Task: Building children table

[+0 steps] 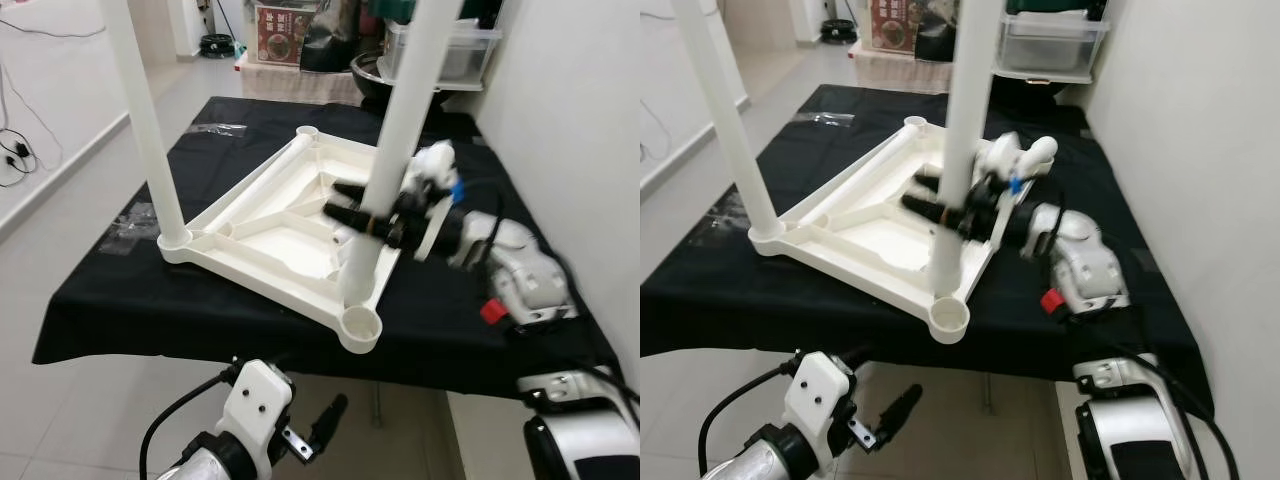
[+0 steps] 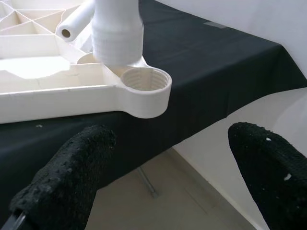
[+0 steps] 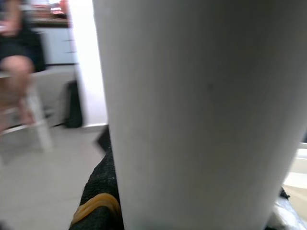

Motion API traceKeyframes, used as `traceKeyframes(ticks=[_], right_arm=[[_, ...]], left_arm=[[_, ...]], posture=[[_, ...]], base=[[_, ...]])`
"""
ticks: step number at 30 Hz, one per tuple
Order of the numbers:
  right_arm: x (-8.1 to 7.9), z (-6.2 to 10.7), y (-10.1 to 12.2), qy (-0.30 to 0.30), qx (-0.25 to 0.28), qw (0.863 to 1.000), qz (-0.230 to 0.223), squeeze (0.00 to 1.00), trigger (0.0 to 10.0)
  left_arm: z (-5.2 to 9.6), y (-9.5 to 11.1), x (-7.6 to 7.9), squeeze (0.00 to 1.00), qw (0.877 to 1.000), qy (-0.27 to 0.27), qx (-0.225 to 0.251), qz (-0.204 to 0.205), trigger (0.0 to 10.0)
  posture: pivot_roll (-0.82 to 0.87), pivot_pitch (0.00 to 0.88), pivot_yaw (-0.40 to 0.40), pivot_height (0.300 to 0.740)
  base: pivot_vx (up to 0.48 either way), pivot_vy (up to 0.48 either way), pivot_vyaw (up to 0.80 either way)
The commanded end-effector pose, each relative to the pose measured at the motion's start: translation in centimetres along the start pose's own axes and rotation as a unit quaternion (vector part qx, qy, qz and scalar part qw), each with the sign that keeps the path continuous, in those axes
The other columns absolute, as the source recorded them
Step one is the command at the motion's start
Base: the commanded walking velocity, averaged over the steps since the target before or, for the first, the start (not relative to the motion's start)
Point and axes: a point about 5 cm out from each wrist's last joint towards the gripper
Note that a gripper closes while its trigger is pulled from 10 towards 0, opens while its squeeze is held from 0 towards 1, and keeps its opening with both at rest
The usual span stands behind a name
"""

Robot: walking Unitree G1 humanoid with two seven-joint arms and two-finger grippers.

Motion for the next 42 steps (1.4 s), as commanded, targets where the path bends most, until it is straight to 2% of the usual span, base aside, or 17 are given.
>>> traceKeyframes(ticks=[1,2,10,14,20,26,33,42], right_arm=[[0.1,0.0,0.9,0.035,0.027,0.999,0.005,0.0,10.0],[0.1,0.0,0.8,0.072,0.025,0.997,-0.003,0.0,10.0],[0.0,-0.3,0.2,0.13,-0.003,0.991,0.006,0.0,10.0],[0.1,0.1,-0.6,0.17,-0.027,0.985,0.002,0.0,10.0],[0.6,0.6,-0.4,0.167,-0.029,0.985,0.004,0.0,10.0],[1.3,1.4,0.8,0.165,-0.012,0.986,0.013,0.0,10.0],[0.1,1.5,1.2,0.221,-0.003,0.975,0.016,0.0,10.0],[-1.1,1.2,0.9,0.247,0.003,0.969,0.015,0.0,10.0]], left_arm=[[0.3,0.0,0.4,0.0,1.0,-0.005,-0.006,0.0,10.0],[0.5,0.1,0.6,0.0,1.0,-0.008,-0.008,0.0,10.0],[1.3,0.3,0.7,0.0,1.0,-0.008,-0.015,0.003,10.0],[1.8,0.5,1.0,0.0,1.0,-0.006,-0.019,0.004,10.0],[2.1,0.5,1.0,0.0,1.0,-0.003,-0.024,0.004,10.0],[2.3,0.4,0.9,0.0,1.0,0.001,-0.029,0.005,10.0],[2.4,0.2,0.7,0.0,0.999,0.003,-0.037,0.006,10.0],[2.4,0.1,0.6,0.0,0.999,0.004,-0.04,0.007,10.0]], posture=[[0.14,0.146,-0.059,0.74],[0.15,0.161,-0.058,0.74],[0.16,0.195,-0.052,0.74],[0.16,0.212,-0.052,0.74],[0.17,0.22,-0.049,0.74],[0.17,0.217,-0.046,0.74],[0.17,0.199,-0.039,0.74],[0.17,0.18,-0.037,0.74]], base=[[0.0,0.0,0.0],[0.0,0.0,0.0],[0.0,0.0,0.0],[0.0,0.0,0.0],[0.0,0.0,0.0],[0.0,0.0,0.0],[0.0,0.0,0.0],[0.0,0.0,0.0]])
Point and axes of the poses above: a point about 5 cm out from each wrist's last joint towards the gripper, its own z axis pointing back from the gripper into the wrist, its own y axis along the axis of the wrist's last joint, x = y × z, and after that the axes turned 8 degrees about z, right-handed
